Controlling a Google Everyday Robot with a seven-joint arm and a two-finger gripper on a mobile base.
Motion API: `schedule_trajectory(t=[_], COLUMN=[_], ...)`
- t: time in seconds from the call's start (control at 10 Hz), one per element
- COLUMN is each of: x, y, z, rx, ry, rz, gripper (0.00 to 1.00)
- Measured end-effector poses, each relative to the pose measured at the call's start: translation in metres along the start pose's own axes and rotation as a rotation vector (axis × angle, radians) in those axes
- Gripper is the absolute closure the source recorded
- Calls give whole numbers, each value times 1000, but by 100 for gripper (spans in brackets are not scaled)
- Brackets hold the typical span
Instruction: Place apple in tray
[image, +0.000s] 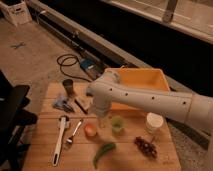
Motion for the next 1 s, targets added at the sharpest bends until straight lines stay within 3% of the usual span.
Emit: schedule_trajectory(t=[0.5,1.0], x=[-29,-23], y=[-9,-9], z=[40,76], rx=[-71,-139], ry=[-60,-95], rz=[-71,-73], gripper=[35,35])
